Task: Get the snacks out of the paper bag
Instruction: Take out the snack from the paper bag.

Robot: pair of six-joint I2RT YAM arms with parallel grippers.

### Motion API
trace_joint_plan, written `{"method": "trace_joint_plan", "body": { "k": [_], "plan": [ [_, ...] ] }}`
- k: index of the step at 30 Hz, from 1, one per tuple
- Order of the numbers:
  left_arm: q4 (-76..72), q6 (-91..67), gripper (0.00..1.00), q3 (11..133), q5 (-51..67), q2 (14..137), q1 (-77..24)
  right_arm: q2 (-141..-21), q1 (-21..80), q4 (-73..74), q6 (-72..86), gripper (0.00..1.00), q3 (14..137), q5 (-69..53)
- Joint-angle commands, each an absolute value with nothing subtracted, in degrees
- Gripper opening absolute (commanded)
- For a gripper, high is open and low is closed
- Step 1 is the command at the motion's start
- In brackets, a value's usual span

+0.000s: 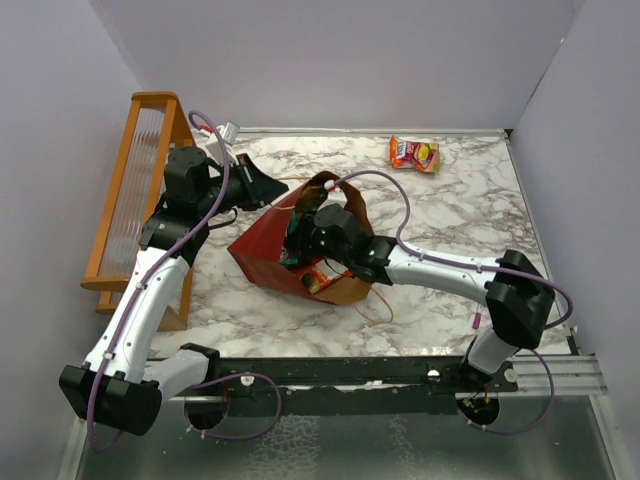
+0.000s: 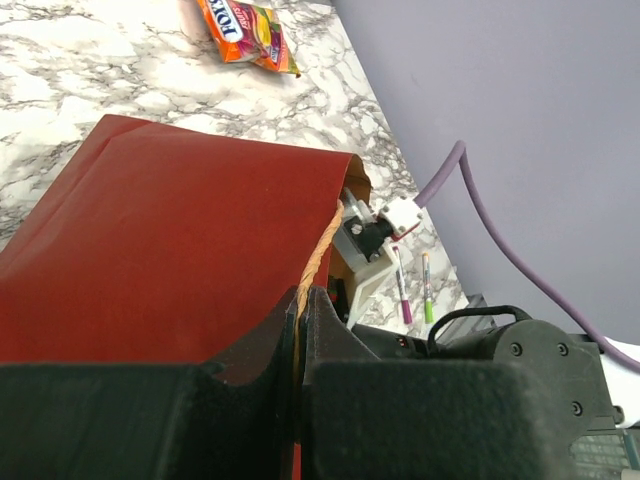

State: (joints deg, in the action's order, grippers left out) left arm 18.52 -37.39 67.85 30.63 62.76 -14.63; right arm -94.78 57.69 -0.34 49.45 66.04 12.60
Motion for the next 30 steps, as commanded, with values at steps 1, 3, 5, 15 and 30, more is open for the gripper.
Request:
{"method": "trace_joint_plan", "body": {
  "k": [1, 3, 5, 15, 30],
  "plan": [
    [18.6, -36.5, 0.0, 67.5, 31.3, 61.1, -14.6, -88.6, 58.1, -1.5, 49.0, 0.13, 64.8, 13.4],
    [18.7, -36.4, 0.0, 67.4, 31.0, 61.1, -14.5, -85.6, 58.1, -1.6, 49.2, 0.02, 63.9, 14.8],
    [18.9, -36.2, 0.0, 67.4, 30.8, 61.0, -14.5, -82.5, 58.1, -1.9, 49.3, 0.01, 62.7, 16.0],
    [19.5, -35.3, 0.0, 67.5, 29.2, 60.9, -14.6, -66.5, 58.1, 6.3, 44.3, 0.01, 59.1, 21.6],
    [20.2, -33.9, 0.0, 68.3, 28.8, 61.9, -14.6, -43.8, 58.1, 10.7, 9.1, 0.01, 63.8, 38.2]
  ]
}}
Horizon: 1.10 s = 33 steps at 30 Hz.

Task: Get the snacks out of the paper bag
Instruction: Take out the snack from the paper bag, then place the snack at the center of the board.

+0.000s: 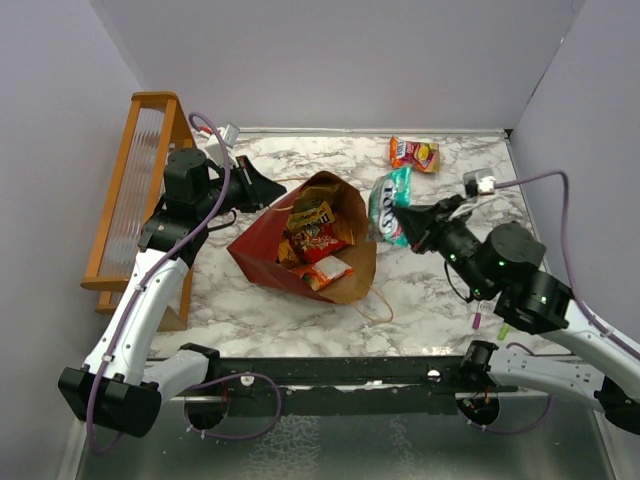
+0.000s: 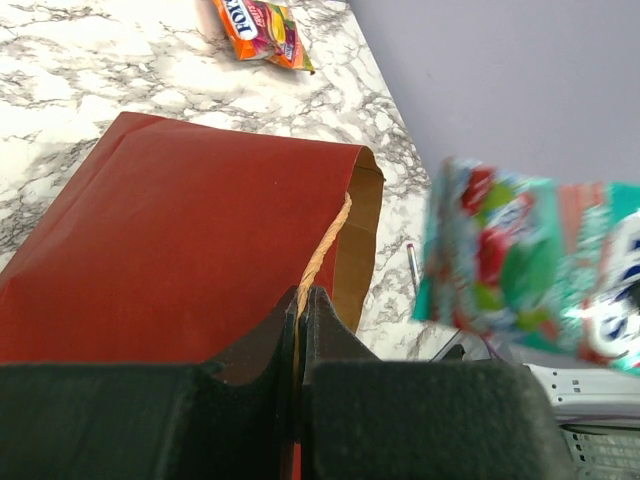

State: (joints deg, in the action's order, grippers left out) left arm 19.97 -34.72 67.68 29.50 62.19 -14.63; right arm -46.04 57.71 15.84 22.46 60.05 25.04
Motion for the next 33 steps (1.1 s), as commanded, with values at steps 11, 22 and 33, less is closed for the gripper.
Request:
{"method": "trace_joint_plan", "body": {
  "k": [11, 22, 33],
  "plan": [
    [20.6, -34.4, 0.0, 69.5, 29.2, 61.8, -14.6, -58.6, 53.4, -11.8, -14.5, 0.01, 65.1, 54.5],
    [21.2, -34.5, 0.0, 69.6, 29.3, 61.6, -14.6, -80.4, 27.7, 6.1, 14.3, 0.01, 71.7, 19.3],
    [20.4, -35.2, 0.0, 68.7, 29.8, 61.4, -14.6, -94.3, 5.6, -3.8, 30.6, 0.01, 67.8, -34.4]
  ]
}}
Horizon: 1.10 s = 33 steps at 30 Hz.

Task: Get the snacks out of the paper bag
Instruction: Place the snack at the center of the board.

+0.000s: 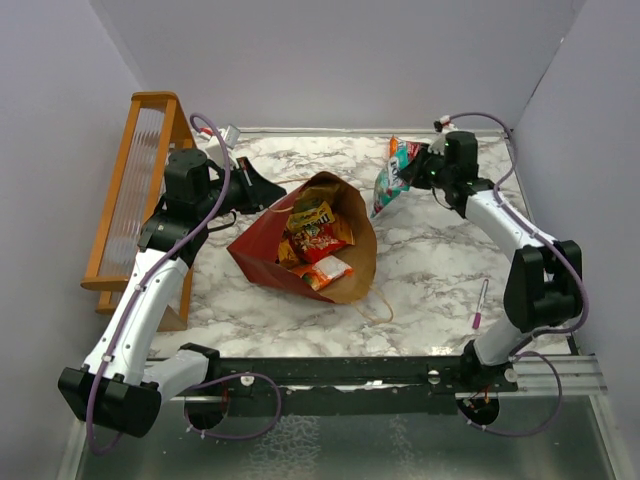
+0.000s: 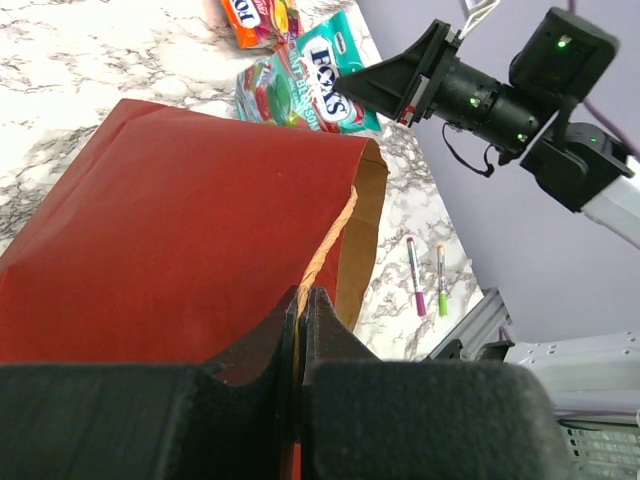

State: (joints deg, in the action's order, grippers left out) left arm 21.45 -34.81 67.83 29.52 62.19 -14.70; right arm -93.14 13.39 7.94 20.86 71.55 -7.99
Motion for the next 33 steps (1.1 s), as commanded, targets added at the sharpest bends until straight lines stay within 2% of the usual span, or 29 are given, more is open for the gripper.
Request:
{"method": "trace_joint_plan", "body": {
  "k": [1, 11, 18, 22, 27, 29, 33],
  "plan": [
    [20.2, -35.4, 0.0, 68.6, 29.9, 61.5, -14.6, -96.1, 3.9, -4.7, 31.3, 0.01, 67.5, -35.9],
    [20.0, -35.8, 0.0, 68.1, 30.4, 61.1, -14.6, -112.0, -5.0, 1.2, 27.0, 0.01, 70.0, -36.1],
    [20.8, -35.3, 0.0, 68.9, 30.3, 61.2, -14.6, -114.9, -8.6, 3.3, 23.0, 0.01, 70.4, -29.2],
    [20.7, -35.2, 0.0, 69.1, 30.6, 61.8, -14.6, -117.3, -10.3, 3.1, 22.0, 0.03, 72.3, -29.5],
    [21.2, -34.5, 0.0, 69.4, 30.8, 61.7, -14.5, -118.9, -10.9, 4.2, 20.0, 0.18, 74.9, -31.6],
    [20.9, -33.1, 0.0, 69.1, 30.9, 61.4, -14.6, -117.9, -11.1, 6.4, 19.0, 0.32, 75.7, -31.0],
    [20.2, -31.2, 0.0, 66.6, 32.0, 59.9, -14.6, -112.4, -11.1, 14.2, 17.2, 0.61, 76.3, -20.0]
  ]
}}
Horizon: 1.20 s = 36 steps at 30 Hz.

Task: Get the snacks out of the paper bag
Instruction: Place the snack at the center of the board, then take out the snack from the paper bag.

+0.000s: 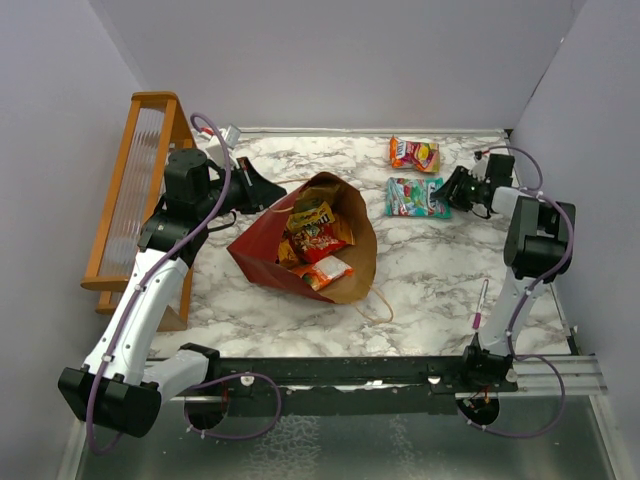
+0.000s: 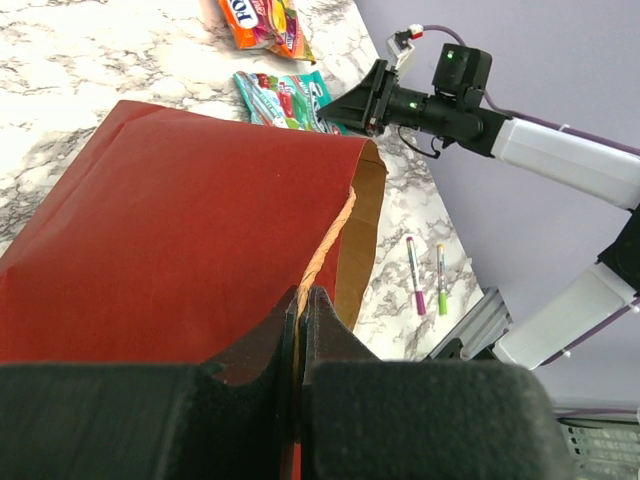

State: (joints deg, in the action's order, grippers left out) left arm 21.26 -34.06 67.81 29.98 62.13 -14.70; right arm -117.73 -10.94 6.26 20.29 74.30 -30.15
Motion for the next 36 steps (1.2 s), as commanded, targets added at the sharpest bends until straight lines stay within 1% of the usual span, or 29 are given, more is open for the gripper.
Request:
{"method": "trace_joint_plan", "body": {
  "k": [1, 3, 4, 7, 11, 13, 15, 16, 20, 24, 27, 31, 33, 36],
  "plan": [
    [19.7, -31.3, 0.0, 65.9, 32.5, 59.4, -14.6, -110.3, -11.1, 15.6, 17.1, 0.66, 75.8, -17.5],
    [18.7, -31.7, 0.0, 64.5, 33.6, 58.6, -14.6, -105.2, -10.8, 16.5, 18.4, 0.75, 73.7, -13.8],
    [18.3, -32.2, 0.0, 63.9, 34.1, 58.4, -14.6, -102.1, -10.3, 15.4, 18.9, 0.78, 72.1, -13.9],
    [17.8, -32.9, 0.0, 63.4, 35.0, 57.8, -14.6, -93.7, -7.3, 12.0, 19.9, 0.84, 68.5, -15.5],
    [17.4, -33.7, 0.0, 63.5, 34.4, 57.1, -14.6, -85.5, 0.6, 10.5, 21.0, 0.85, 65.0, -20.5],
    [17.4, -34.1, 0.0, 63.6, 34.2, 57.0, -14.6, -80.9, 6.3, 9.8, 20.3, 0.85, 61.8, -20.9],
    [17.3, -34.7, 0.0, 63.9, 34.3, 57.0, -14.6, -76.3, 9.5, 9.8, 20.2, 0.85, 57.9, -22.2],
    [17.4, -34.8, 0.0, 64.1, 34.3, 57.0, -14.6, -74.2, 9.9, 10.5, 19.8, 0.84, 55.9, -23.5],
    [17.2, -34.9, 0.0, 64.2, 34.8, 56.7, -14.6, -65.6, 9.9, 18.4, 16.9, 0.84, 50.7, -22.5],
    [15.9, -34.9, 0.0, 63.6, 35.3, 56.7, -14.6, -54.8, 10.2, 20.1, 18.0, 0.83, 45.5, -29.3],
    [12.6, -35.9, 0.0, 61.5, 36.4, 56.2, -14.6, -48.4, 11.5, 19.8, 20.4, 0.83, 44.2, -34.6],
    [9.7, -37.2, 0.0, 59.4, 37.4, 55.9, -14.6, -44.8, 15.3, 16.4, 27.2, 0.82, 43.3, -40.2],
    [9.1, -37.8, 0.0, 58.7, 37.7, 56.0, -14.7, -45.0, 20.2, 12.3, 29.4, 0.81, 41.9, -41.3],
    [7.7, -39.2, 0.0, 57.5, 38.1, 55.8, -14.7, -47.6, 33.2, 10.0, 26.8, 0.81, 42.3, -31.2]
  ]
}}
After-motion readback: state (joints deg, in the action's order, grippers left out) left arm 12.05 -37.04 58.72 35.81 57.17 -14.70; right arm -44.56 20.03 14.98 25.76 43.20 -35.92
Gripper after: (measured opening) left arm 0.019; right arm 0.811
